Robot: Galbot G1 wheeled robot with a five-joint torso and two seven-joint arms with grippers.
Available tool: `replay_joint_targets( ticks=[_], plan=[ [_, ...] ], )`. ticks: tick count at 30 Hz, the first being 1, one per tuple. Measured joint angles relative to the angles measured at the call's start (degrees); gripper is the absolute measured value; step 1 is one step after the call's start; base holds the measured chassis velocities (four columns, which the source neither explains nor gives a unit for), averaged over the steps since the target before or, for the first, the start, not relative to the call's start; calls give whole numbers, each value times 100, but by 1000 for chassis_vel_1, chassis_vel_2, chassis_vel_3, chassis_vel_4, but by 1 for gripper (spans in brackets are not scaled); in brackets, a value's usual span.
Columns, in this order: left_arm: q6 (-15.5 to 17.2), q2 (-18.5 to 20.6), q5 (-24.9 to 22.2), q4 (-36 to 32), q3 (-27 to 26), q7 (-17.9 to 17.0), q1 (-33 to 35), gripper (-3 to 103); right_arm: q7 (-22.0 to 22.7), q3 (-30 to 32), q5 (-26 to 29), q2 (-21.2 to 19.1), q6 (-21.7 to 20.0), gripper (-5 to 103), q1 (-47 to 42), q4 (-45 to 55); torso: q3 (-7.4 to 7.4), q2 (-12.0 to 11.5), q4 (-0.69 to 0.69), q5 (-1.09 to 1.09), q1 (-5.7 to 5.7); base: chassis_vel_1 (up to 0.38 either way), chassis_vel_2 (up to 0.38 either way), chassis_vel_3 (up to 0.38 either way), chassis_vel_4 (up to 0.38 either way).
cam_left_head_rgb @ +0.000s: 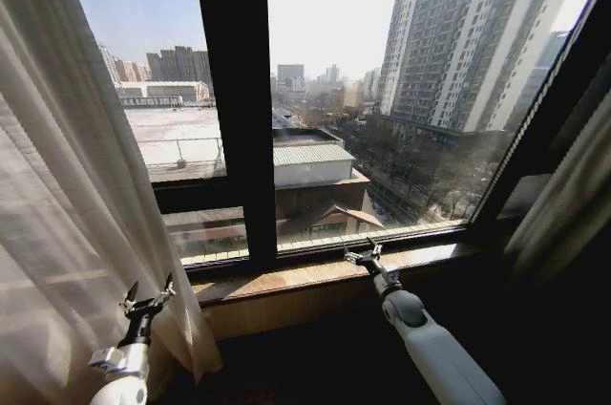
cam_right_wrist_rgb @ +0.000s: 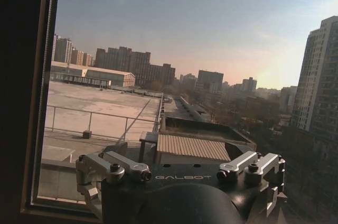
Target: Open the curtains by pulling them apart, changing their state from closed to fully open.
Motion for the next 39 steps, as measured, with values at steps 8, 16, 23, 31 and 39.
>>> replay_joint_targets(
  ticks=[8,16,23,31,39],
  plan=[
    [0,0,0,0,0,0,0,100,0,0,0,0,0,100,0,0,0,1,0,0,0,0,0,0,0],
    [0,0,0,0,0,0,0,100,0,0,0,0,0,100,0,0,0,0,0,0,0,0,0,0,0],
    [95,13,3,-12,49,-46,-41,100,0,0,0,0,0,100,0,0,0,0,2,0,0,0,0,0,0],
    [1282,212,112,-258,671,-669,-584,100,0,0,0,0,0,100,0,0,0,0,0,1,1,0,0,0,0],
    [2563,425,228,-518,1343,-1348,-1163,100,0,0,0,0,0,100,0,0,0,1,0,0,1,0,0,0,0]
  ],
)
